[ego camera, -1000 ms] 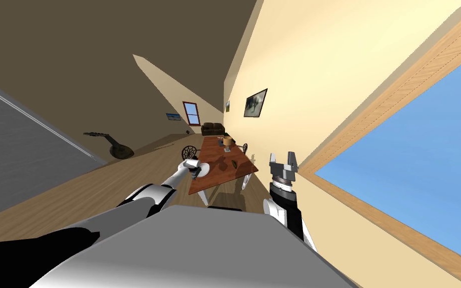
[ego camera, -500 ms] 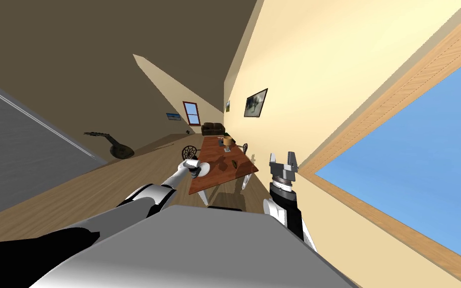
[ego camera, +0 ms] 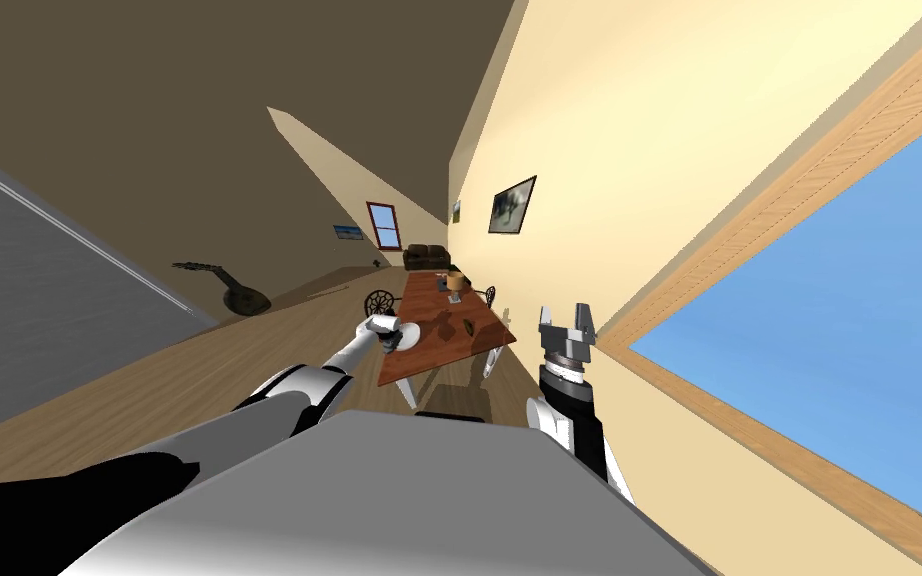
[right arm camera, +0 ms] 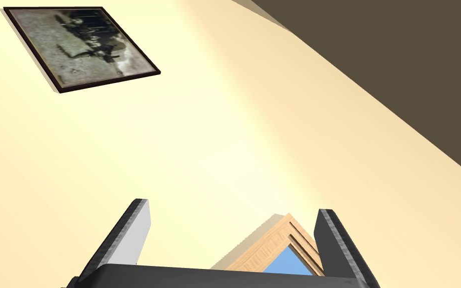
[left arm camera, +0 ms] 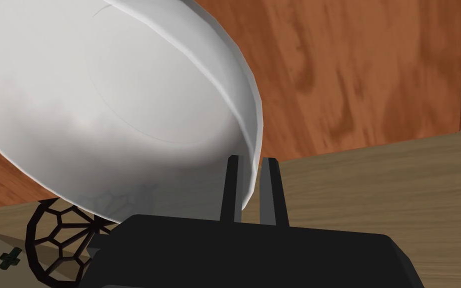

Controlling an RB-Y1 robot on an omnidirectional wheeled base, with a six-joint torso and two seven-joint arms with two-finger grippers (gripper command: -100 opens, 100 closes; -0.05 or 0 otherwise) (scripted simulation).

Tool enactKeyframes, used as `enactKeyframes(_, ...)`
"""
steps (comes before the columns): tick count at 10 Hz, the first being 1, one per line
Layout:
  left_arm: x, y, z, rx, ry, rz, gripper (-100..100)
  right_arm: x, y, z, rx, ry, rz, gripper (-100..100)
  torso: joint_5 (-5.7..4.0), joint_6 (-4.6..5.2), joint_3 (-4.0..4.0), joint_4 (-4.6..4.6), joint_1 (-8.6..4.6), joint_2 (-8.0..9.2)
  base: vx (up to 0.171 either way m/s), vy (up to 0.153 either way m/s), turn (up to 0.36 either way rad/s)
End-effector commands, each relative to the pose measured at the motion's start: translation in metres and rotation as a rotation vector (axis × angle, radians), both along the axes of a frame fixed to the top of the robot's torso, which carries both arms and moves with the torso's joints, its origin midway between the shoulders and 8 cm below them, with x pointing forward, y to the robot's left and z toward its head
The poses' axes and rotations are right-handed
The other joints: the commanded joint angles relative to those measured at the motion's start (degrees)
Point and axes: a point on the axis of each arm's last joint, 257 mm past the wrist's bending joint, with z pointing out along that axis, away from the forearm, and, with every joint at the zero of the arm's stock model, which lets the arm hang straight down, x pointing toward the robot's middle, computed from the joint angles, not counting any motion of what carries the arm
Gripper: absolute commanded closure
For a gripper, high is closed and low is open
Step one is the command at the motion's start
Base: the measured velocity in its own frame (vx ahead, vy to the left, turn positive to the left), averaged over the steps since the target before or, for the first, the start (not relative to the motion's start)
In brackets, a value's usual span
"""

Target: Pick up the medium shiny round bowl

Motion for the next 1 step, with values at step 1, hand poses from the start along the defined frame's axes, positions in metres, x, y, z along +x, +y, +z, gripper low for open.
enactKeyframes(1,0.0,0.0,0.0,0.0,0.0,0.0,0,0.0,0.0,0.0,0.0,0.0,0.0,0,0.0,0.0,0.0,0.0,0.0,0.0,0.0,0.0,0.0)
